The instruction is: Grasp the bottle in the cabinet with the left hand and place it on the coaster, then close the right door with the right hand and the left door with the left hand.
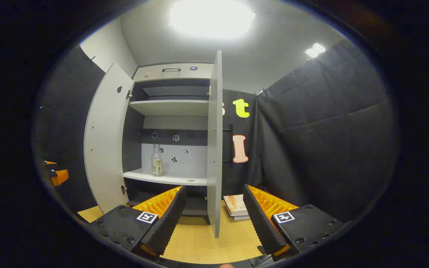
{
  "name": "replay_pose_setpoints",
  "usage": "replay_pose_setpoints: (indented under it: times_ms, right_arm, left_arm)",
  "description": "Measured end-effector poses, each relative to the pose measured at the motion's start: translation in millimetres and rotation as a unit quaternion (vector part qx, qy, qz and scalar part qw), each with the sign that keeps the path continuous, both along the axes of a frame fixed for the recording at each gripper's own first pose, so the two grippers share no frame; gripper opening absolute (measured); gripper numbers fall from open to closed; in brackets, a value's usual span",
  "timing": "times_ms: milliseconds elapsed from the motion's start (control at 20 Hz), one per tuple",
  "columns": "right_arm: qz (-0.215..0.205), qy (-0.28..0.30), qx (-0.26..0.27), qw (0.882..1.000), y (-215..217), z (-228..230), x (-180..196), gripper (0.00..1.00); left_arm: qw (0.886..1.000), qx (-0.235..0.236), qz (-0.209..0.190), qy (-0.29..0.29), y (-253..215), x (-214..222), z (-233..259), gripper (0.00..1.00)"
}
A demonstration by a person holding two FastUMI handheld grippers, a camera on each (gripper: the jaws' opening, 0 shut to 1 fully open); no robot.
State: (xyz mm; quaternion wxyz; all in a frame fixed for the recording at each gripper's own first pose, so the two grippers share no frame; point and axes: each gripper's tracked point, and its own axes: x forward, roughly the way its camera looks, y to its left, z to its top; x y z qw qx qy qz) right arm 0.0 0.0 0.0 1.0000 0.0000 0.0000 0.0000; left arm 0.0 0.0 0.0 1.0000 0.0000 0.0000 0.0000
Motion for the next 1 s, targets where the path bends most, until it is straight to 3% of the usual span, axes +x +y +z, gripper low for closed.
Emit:
replay_pose_setpoints:
  times_ms: [1000]
  right_arm:
    - [0.012, 0.007, 0.003, 1.000, -29.4, -9.6, -1.4, 0.97]
  left_arm:
    - [1.000, 0.008, 0.022, -0.015, -18.8, -26.1, 20.8, 0.94]
